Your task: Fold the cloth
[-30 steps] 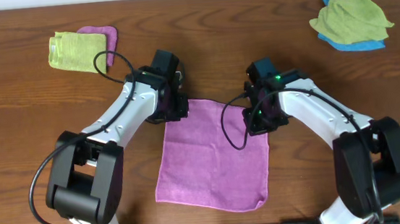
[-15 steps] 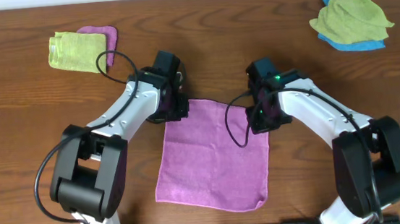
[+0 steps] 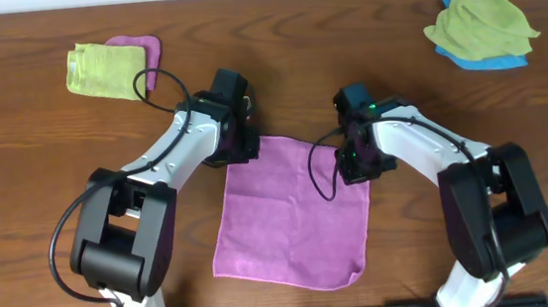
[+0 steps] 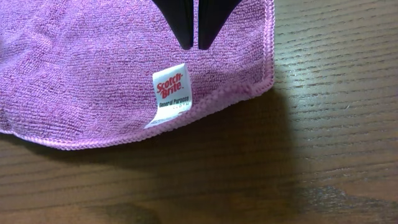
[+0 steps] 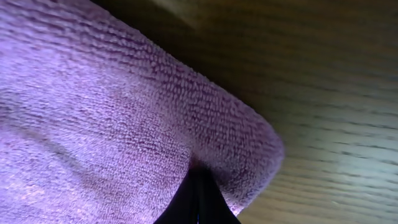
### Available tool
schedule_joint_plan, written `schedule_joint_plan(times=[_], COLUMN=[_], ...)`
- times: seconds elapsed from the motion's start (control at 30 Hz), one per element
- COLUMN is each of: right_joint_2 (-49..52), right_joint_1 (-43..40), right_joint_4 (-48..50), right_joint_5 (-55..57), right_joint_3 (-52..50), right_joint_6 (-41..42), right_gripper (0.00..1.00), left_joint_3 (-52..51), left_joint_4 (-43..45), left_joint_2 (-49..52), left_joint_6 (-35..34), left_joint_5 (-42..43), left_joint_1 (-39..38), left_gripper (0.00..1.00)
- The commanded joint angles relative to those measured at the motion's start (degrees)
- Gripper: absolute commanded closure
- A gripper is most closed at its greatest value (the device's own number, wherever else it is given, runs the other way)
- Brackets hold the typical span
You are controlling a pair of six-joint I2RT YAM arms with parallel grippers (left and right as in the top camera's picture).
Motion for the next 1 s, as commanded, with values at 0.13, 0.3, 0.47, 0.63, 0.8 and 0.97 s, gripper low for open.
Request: schedule_joint_plan(times=[0.13,0.3,0.47,0.63,0.8,0.97], right_joint_2=[1.6,1.6,1.6,1.6,1.6,1.6], right_joint_1=[0.1,0.0,0.1,0.0,0.0,0.0], right_joint_4=[1.1,2.6,2.8,3.6,4.1,4.2], right_joint_5=[-0.9,-0.9,-0.9,-0.9,-0.9,-0.9], right_joint_3=[-0.4,-0.4,-0.4,-0.4,-0.4,-0.4], right_joint_6=[1.6,1.6,1.6,1.6,1.6,1.2], right_gripper=[0.99,0.98,0.98,0.99,0.99,0.98], left_joint_3=[-0.3,-0.3,-0.3,-0.3,-0.3,-0.3], left_joint_4=[0.0,0.5,2.3,3.1,3.4,3.6], left_joint_2=[1.4,1.5,1.5,2.4,3.3,3.8], left_joint_6=[0.7,-0.1,-0.1,-0.5,-0.9,-0.7], left_joint_5=[-1.3,-2.7,-3.2,-4.2,-4.2,-6.2], left_joint_1=[-0.2,-0.2,-0.2,-0.2,-0.2,-0.2], left_gripper=[0.94,0.94,0.94,0.94,0.94,0.94])
